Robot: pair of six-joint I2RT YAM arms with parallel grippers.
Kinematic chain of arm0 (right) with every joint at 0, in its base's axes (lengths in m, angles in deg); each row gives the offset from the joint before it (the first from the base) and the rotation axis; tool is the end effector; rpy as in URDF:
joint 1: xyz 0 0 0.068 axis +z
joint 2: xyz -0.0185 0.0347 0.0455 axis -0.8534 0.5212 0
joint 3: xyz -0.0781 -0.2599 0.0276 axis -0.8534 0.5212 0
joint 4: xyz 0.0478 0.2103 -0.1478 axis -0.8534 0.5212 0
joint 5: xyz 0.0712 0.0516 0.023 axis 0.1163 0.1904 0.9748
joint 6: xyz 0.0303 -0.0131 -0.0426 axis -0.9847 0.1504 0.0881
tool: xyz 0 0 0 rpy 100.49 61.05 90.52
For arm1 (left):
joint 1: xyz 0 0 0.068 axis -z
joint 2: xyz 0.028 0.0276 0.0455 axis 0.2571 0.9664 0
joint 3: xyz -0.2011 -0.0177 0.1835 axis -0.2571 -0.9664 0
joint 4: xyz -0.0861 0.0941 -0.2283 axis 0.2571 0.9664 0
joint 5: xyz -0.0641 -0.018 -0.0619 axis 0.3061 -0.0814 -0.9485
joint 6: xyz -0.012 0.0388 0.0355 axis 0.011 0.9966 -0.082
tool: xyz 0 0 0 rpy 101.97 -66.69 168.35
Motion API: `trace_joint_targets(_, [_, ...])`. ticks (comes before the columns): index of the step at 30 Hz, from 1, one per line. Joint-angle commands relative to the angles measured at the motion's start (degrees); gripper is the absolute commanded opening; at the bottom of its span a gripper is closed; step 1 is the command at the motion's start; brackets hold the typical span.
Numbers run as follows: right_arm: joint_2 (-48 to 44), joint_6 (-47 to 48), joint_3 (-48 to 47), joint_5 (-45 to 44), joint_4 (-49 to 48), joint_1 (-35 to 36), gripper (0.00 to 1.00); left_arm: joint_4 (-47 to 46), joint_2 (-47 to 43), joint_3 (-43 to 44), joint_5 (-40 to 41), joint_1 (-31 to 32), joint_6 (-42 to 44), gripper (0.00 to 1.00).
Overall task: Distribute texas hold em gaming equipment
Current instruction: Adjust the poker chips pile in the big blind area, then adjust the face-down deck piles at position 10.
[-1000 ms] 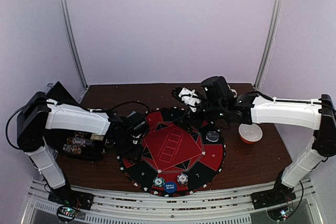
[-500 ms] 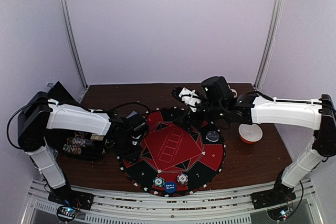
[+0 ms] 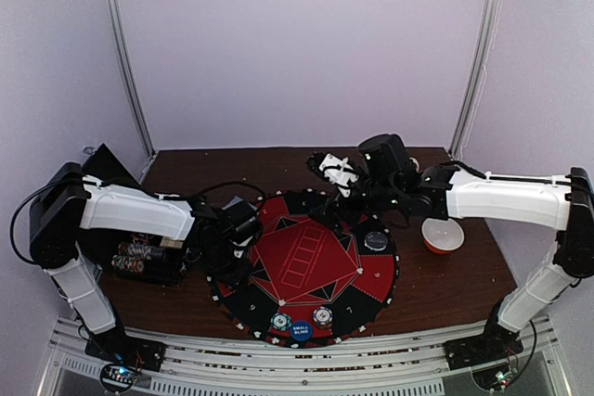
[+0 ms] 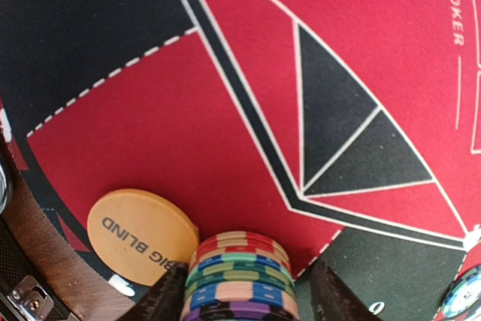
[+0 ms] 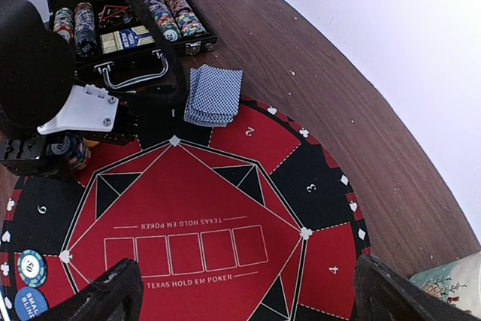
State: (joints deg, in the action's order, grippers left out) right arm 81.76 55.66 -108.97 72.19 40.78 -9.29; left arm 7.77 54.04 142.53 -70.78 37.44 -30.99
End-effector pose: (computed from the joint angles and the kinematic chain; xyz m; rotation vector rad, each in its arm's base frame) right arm 0.2302 0.2728 0.2906 -1.1521 1.7110 0.4676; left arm 0.1854 -0.2359 0.1534 0.4147 2.9451 -0.0880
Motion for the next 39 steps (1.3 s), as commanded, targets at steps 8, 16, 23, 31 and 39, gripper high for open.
trace_joint_targets(8, [-6.28, -1.72, 1.28, -2.49, -2.81, -2.58, 1.00, 7.23, -0.24, 5.23, 1.48, -0.12, 2.15, 0.78])
trace_joint_targets(16, [-10.76, -3.43, 3.04, -2.00, -3.74, -4.32, 1.00, 9.74, -2.30, 15.22, 2.82, -2.18, 6.06, 0.84])
trace_joint_targets(23, [-14.26, -8.03, 2.85, -2.36, -0.12, -8.05, 1.00, 10.51, -5.79, 21.63, 1.03, -8.01, 10.64, 0.84])
trace_joint_targets(31, [-19.44, -12.11, 4.70, -2.31, 4.76, -10.54, 1.00, 8.20, -8.70, 21.95, 1.18, -14.47, 12.89, 0.91])
trace_joint_targets(39, [-24.96, -11.58, 7.14, 3.37, 8.05, -10.54, 1.00, 3.24, -5.05, 30.42, -9.49, -24.86, 23.09, 0.93])
